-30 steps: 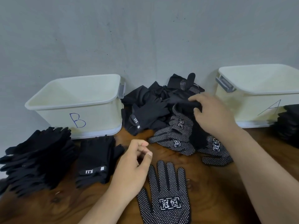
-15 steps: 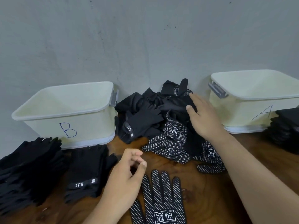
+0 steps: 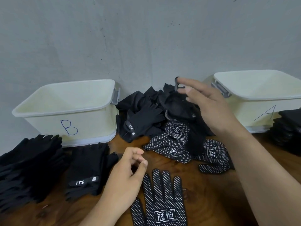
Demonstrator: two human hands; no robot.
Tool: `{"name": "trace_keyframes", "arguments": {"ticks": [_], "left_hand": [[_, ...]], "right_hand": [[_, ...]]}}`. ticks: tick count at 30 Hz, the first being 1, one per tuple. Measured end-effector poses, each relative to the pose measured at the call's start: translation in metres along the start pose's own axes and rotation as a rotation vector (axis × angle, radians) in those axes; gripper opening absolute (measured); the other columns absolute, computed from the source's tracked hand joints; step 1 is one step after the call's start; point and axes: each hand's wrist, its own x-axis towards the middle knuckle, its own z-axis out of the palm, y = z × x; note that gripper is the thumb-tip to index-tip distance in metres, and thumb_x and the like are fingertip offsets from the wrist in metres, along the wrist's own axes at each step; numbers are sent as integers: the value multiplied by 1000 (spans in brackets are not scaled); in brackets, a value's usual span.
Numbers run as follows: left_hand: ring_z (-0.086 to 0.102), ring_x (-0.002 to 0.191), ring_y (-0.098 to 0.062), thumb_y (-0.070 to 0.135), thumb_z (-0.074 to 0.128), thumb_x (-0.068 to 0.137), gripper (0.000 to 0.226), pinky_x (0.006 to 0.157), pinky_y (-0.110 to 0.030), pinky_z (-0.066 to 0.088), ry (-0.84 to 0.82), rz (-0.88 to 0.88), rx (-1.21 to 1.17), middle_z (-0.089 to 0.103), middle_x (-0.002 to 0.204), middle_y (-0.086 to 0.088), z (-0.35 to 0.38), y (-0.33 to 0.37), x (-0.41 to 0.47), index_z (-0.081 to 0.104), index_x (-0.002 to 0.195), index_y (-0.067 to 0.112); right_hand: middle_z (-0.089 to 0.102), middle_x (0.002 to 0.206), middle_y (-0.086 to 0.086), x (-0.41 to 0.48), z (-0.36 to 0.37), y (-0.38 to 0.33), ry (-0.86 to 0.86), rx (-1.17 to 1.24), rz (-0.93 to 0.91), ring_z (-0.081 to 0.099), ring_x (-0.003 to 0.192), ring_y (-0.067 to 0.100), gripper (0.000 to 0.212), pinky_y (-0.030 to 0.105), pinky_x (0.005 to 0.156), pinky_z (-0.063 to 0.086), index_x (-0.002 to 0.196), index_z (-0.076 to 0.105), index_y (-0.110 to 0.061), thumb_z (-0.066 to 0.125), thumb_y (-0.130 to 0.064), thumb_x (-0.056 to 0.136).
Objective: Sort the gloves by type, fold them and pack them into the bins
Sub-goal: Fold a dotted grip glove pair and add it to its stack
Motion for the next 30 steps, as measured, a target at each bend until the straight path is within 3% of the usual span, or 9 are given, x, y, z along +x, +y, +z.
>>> {"name": "trace_keyframes", "arguments": {"ticks": [4,8,12,14,17,21,24,26,30], "left_hand": [[61,102,2,33,64,103,19,76,-12,44,-2,2,1,67,109,25,0,-2,-1,55,117,42],[61,103,3,32,64,103,20,77,-8,42,0,14,12,67,107,25,0,-2,0,55,117,41],[61,99,-1,32,64,103,19,77,-12,44,-1,15,6,67,107,24,1,-2,1,54,117,42],[61,99,-3,33,65,103,20,76,-17,45,2,11,12,66,108,24,2,-3,1,54,116,43],[62,98,-6,36,65,102,20,77,-23,47,4,10,29,66,109,24,3,-3,1,54,117,44],[62,96,-9,40,64,101,21,79,-26,50,2,0,56,65,112,26,2,-4,1,54,118,46],[63,94,-11,40,64,101,21,79,-26,50,3,1,61,65,112,25,2,-4,1,54,118,46],[63,93,-11,40,64,101,21,80,-28,51,6,-2,69,65,112,26,2,-4,0,54,118,45],[62,102,-3,39,65,101,21,83,-26,50,1,-8,72,64,113,29,2,-3,1,53,118,45]], "right_hand": [[82,101,-8,0,-8,7,-141,-292,92,77,103,11,23,42,103,55,103,85,-30,64,-36,105],[81,98,-10,7,-15,12,125,-231,119,77,90,15,25,35,88,55,89,84,-19,64,-29,101],[70,115,-18,11,-26,34,219,-502,81,64,100,-10,25,22,91,47,118,74,-37,57,-26,105],[63,138,-12,14,-27,49,178,-609,32,58,127,3,36,26,108,42,135,67,-38,55,-21,106],[52,157,-7,19,-22,61,103,-706,-15,44,145,14,40,26,118,31,141,64,-33,50,-15,108],[45,164,-9,32,-17,80,-38,-815,127,28,157,24,38,45,129,21,135,67,-39,45,-20,110],[53,156,-17,38,-20,91,-110,-720,222,37,153,22,41,49,129,27,141,60,-50,43,-37,106],[54,155,-17,36,-20,91,-100,-626,206,42,150,13,44,41,127,32,151,54,-45,47,-36,109],[52,149,-25,28,-17,52,43,-335,96,53,116,-26,45,0,103,34,153,56,-33,51,-16,112]]}}
